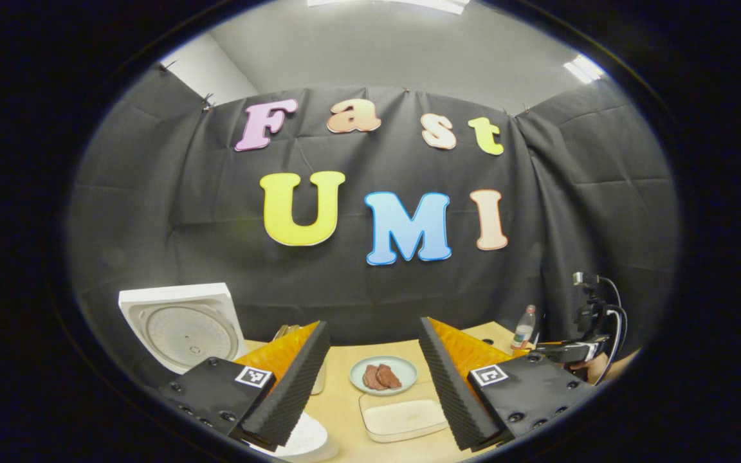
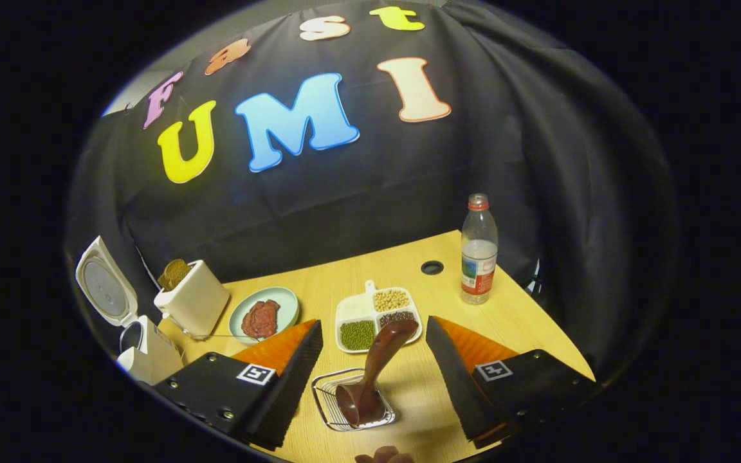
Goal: Close the left gripper, press the button to open the rice cooker; take a wooden spoon from the chopstick holder with the right hand, scoop a spoonful of rice and pour it into the rice cooker, then put the wooden spoon back into the chopstick holder.
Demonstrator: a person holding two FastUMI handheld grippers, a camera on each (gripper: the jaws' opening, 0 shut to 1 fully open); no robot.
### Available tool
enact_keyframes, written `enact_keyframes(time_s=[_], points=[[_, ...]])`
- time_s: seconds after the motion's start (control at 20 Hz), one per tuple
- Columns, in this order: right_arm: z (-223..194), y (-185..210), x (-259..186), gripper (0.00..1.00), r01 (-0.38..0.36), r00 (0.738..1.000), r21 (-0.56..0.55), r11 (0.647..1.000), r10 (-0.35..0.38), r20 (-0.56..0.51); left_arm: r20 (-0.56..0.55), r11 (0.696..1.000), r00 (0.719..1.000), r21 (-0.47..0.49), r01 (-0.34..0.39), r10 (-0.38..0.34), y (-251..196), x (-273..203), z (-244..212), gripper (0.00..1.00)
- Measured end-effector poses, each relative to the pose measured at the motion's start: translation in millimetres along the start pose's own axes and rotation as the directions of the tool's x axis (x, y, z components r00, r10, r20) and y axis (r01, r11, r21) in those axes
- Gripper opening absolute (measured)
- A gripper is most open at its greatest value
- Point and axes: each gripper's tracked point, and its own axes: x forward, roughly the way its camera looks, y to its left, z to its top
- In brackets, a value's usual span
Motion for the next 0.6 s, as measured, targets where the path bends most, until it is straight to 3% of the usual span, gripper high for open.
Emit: enact_keyframes(time_s=[0.3,0.6], points=[[51.1,19.6,-42.7,0.98,-0.029,0.993,-0.052,0.998,0.035,0.115,0.001,1.000,1.000,0.002,0.015,-0.015,-3.3,7.0,0.2,0.96],[81.1,57.7,-72.1,0.97,-0.105,0.979,-0.082,0.991,0.118,0.165,-0.020,0.999,0.999,-0.020,-0.038,0.038,24.9,12.4,1.7,0.97]])
